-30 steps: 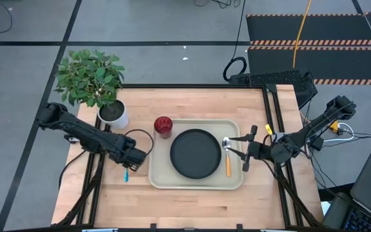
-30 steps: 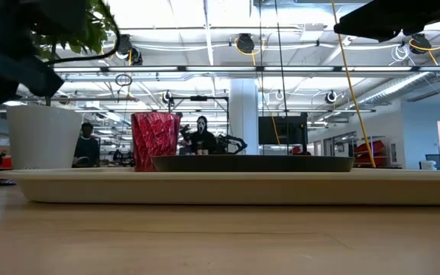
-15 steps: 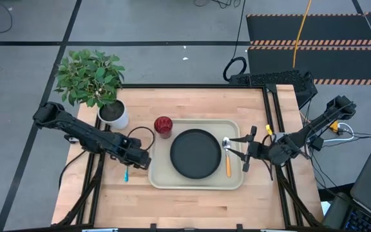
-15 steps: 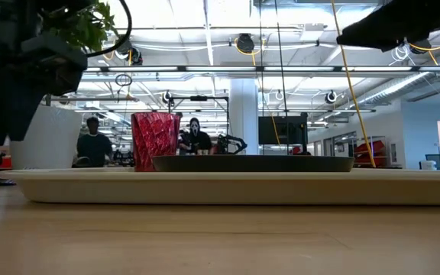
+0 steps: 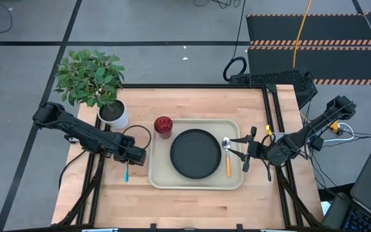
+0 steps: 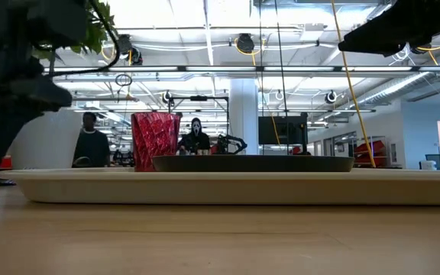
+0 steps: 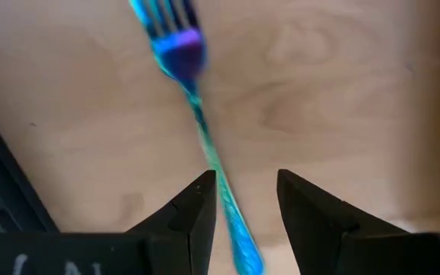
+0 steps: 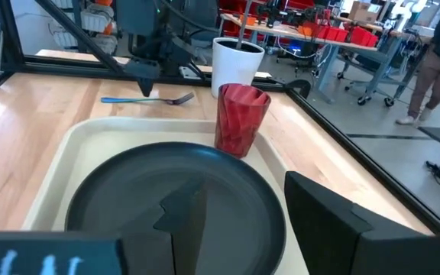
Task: Pick and place plate/cup/fork/spoon on tray
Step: Put the fork to the right of the spoon on the tray
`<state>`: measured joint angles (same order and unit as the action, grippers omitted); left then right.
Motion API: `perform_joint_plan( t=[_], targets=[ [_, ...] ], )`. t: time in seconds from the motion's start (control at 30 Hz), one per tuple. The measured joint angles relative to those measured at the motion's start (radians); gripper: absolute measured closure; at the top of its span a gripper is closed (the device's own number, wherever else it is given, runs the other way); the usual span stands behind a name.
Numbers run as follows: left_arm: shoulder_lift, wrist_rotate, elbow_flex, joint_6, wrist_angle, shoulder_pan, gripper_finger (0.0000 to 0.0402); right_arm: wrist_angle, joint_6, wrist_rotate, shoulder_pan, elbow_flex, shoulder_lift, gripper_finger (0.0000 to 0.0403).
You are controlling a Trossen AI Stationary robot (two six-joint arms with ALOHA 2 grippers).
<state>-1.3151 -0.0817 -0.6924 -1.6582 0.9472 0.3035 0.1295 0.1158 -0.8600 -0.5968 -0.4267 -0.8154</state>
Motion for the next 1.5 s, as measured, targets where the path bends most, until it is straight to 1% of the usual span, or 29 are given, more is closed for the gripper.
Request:
perform_joint_plan(
  t=[0.3,0.4,0.53,1.07,1.23,1.4,1.5],
  targets=[
    [0.000,-0.008,0.090,0.000,-0.046,-0.050,0.0259,-0.002,-0.008,0.000,0.000,0.000,0.000,0.0234],
    [0.000,-0.024,0.126,0.004,-0.108,-0.069,0.0259,-0.002,-0.018,0.000,0.000,0.000,0.000,0.0234],
    [0.003,-0.031,0.150,0.008,-0.151,-0.082,0.0259,-0.002,-0.023,0.000,0.000,0.000,0.000,0.0234],
    [0.002,-0.055,0.152,0.013,-0.155,-0.097,0.0259,-0.003,0.001,0.000,0.000,0.000,0.000,0.0234],
    [0.002,-0.044,0.152,0.028,-0.156,-0.096,0.0259,0.014,-0.092,-0.001,0.000,0.000,0.000,0.0234],
    [0.001,-0.037,0.152,0.025,-0.154,-0.095,0.0259,0.026,-0.102,-0.002,0.000,0.000,0.000,0.0234],
    [0.001,-0.034,0.152,-0.002,-0.154,-0.093,0.0259,0.026,-0.102,-0.002,0.000,0.000,0.000,0.0234]
  ],
)
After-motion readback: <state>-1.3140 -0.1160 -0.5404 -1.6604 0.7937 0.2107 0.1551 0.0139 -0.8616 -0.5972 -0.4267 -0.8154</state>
